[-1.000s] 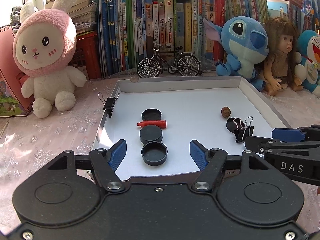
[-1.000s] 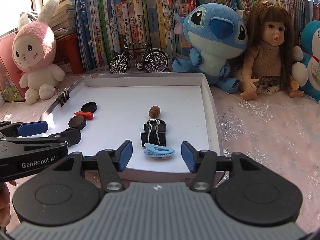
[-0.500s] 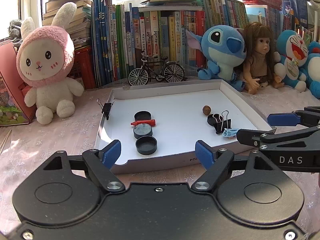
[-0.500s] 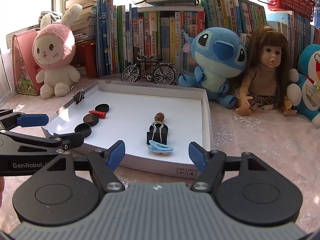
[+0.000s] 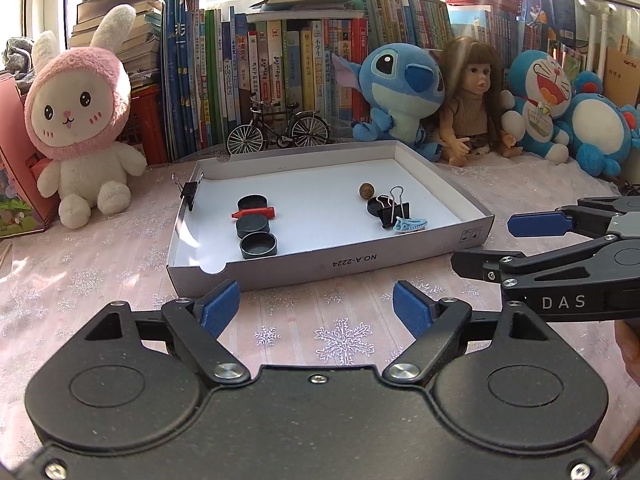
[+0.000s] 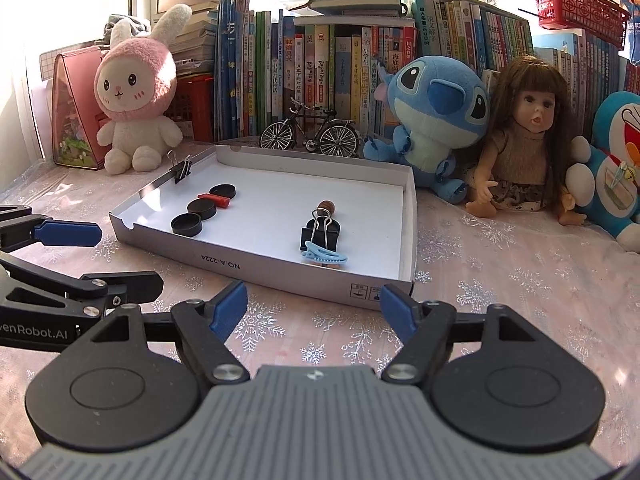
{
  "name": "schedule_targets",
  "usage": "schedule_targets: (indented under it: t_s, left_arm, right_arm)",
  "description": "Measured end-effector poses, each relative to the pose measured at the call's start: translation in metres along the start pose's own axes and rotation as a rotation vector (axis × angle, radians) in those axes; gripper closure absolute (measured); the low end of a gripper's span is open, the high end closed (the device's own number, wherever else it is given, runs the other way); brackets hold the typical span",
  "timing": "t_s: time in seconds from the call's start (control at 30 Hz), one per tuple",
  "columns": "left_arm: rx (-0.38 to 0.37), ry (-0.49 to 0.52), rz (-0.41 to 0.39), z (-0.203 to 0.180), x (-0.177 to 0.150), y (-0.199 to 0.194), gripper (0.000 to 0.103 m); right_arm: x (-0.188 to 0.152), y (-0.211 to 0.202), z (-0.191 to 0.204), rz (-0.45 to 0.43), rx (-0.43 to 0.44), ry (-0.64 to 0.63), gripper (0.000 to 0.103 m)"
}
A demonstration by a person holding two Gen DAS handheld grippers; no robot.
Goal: Organize rigid objects
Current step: 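Move both open grippers back toward the acorn and red crayon on the table, then grasp the brown acorn with the left gripper while the right grasps a blue hair clip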
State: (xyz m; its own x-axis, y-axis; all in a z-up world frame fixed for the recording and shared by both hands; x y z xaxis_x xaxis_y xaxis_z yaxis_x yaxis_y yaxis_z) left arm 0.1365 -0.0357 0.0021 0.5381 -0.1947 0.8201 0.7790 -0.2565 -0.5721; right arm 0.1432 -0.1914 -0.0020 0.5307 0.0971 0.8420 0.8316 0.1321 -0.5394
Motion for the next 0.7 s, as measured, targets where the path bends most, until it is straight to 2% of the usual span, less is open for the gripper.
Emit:
schedule_targets:
  t_s: [0.3,0.53,0.63,0.7]
  left_arm:
    - [-0.044,-0.024,0.036,-0.004,-0.023,-0.015,0.020]
    - [-0.067,0.004,0.047,-0.012,-0.038,-0.025,0.021]
    - [-0.083,0.011,0.056,-0.016,-0.043,-0.028,0.026]
    - [-0.095,0.013,0.075,-0.019,-0.047,-0.028,0.034]
  right_arm:
    - [-0.025,-0.018,-0.002,0.015,0.033,-0.014,0.019]
    - [-0.042,-0.034,0.002,0.016,0.041,-0.069,0.019]
    - [-0.047,-0.039,0.004,0.019,0.053,-0.085,0.019]
    - [-0.051,-0.041,0.005,0.026,0.062,-0.088,0.019]
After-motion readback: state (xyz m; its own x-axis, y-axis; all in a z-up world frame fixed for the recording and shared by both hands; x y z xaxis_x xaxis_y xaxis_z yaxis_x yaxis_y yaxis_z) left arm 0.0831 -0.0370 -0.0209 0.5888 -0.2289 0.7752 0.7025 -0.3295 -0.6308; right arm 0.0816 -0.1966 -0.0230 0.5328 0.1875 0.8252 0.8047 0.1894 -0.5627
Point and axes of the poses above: each gripper's, at about its wrist camera, not at the fingertips, and y roughly the way its jaws point, z to its left, x to its top, the point moved 6 cm from there along y, roughly the way its jaws point, and after that the axes turned 1 degree about -x, right-handed, at the moved point
